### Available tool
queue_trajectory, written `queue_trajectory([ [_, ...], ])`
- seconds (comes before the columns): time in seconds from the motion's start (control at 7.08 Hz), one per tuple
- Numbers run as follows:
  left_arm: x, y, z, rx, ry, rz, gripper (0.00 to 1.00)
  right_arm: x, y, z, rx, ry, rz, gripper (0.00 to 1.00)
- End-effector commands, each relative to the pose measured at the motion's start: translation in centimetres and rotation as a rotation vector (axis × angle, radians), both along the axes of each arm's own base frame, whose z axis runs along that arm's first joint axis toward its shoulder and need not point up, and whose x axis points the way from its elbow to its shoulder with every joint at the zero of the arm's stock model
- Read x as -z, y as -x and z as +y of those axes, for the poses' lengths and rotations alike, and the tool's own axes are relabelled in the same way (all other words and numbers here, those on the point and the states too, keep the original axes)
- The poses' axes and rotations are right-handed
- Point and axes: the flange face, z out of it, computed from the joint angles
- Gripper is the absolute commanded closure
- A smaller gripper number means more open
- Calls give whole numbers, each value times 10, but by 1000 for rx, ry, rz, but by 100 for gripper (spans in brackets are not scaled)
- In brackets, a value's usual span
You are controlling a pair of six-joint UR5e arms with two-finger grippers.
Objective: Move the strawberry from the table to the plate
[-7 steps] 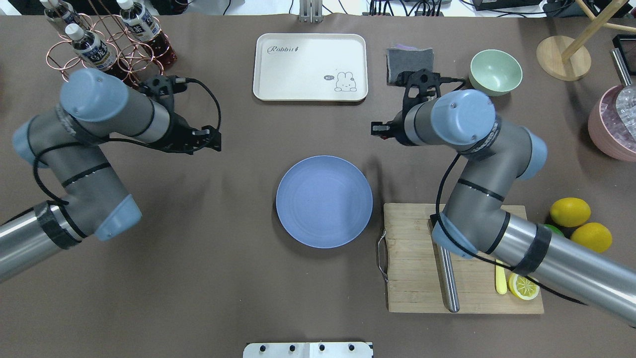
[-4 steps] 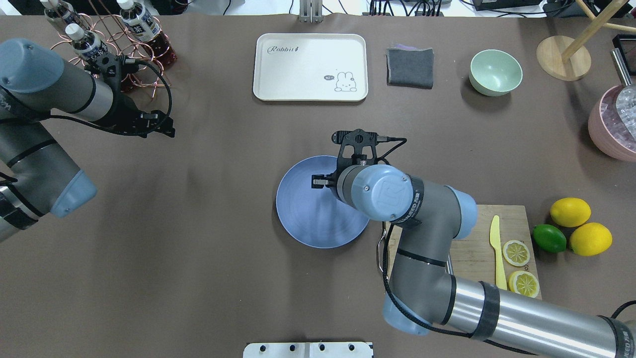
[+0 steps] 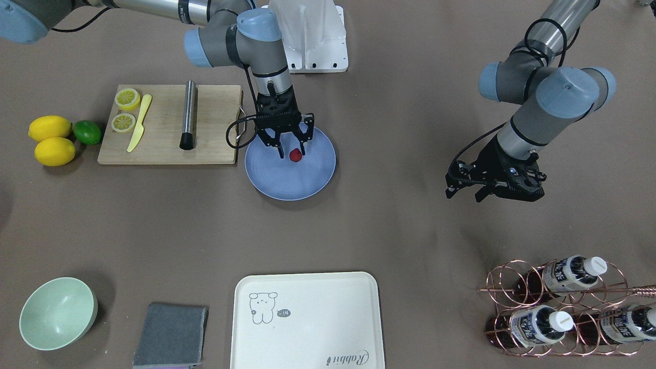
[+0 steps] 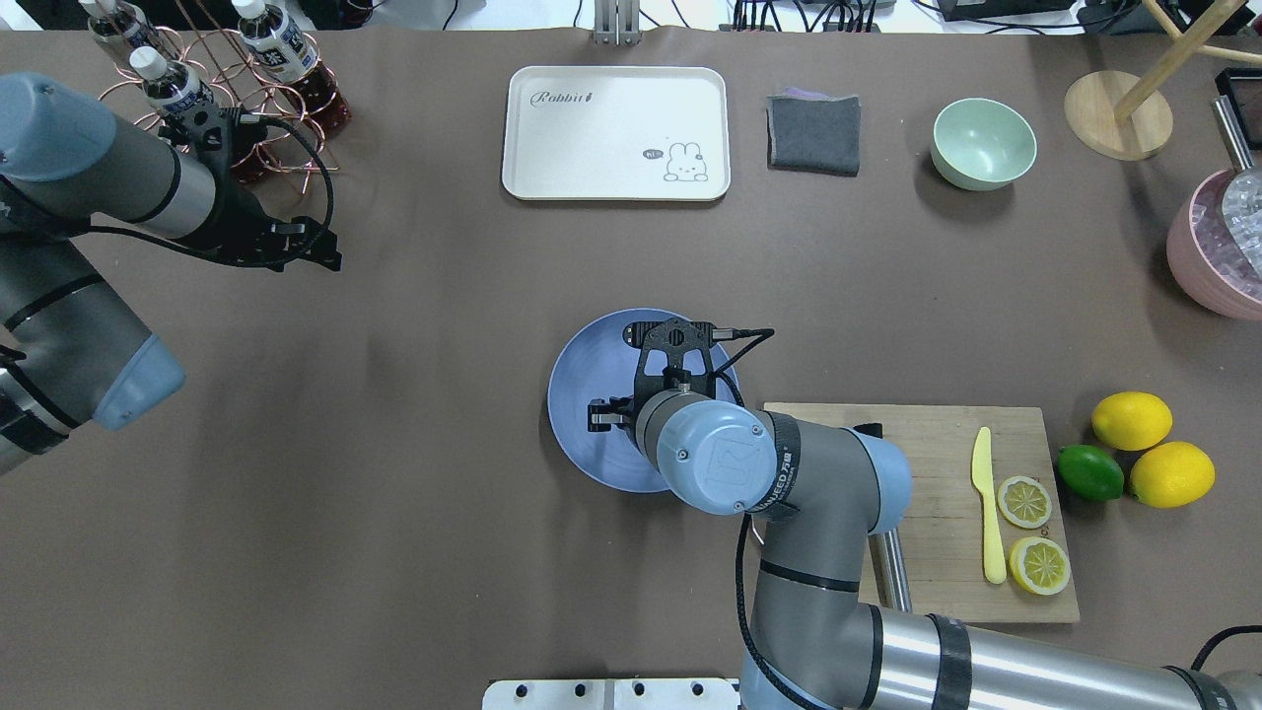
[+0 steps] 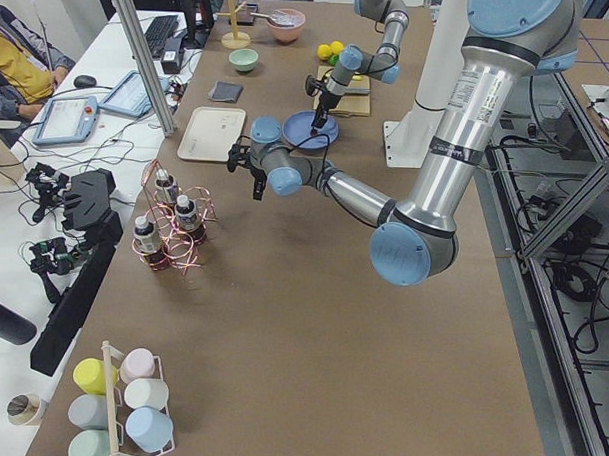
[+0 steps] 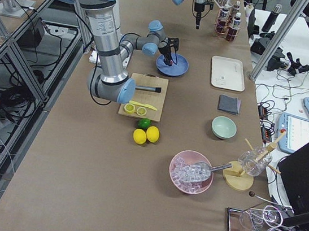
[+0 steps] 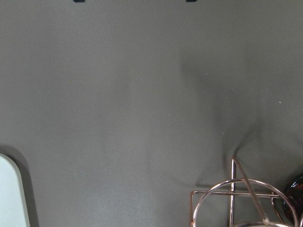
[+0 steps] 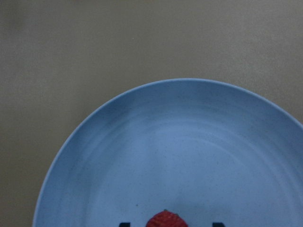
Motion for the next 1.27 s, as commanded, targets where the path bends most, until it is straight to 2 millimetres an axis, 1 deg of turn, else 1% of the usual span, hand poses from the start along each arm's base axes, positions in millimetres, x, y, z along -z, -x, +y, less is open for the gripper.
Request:
queue_trajectory([
  [0.0,0,6,-3,7,1,-1,22,7,-27,-21,-28,-8,-16,0],
  [0.14,-2,41,-23,30,32,-7,22,-12,-78,-49,-25,23,-7,0],
  [0.28,-12,93,-43,13,-29,-34,15,-44,-158,-89,8,14,24,0],
  [0.42,-40,149,-51,19,-51,-77,14,-86,-239,-132,41,21,68,0],
  [0.56,-47,204,-63,26,-62,-84,4,-136,-329,-168,85,42,112,0],
  [0.71,-74,259,-55,-13,-83,-81,4,-191,-417,-193,143,23,166,0],
  [0.85,-97,296,-45,-18,-115,-97,3,-255,-494,-206,192,48,178,0],
  [0.99,-115,323,-35,-15,-138,-118,3,-323,-571,-212,241,57,160,0],
  [1.13,-131,336,-25,-19,-144,-133,3,-385,-629,-198,258,69,169,0],
])
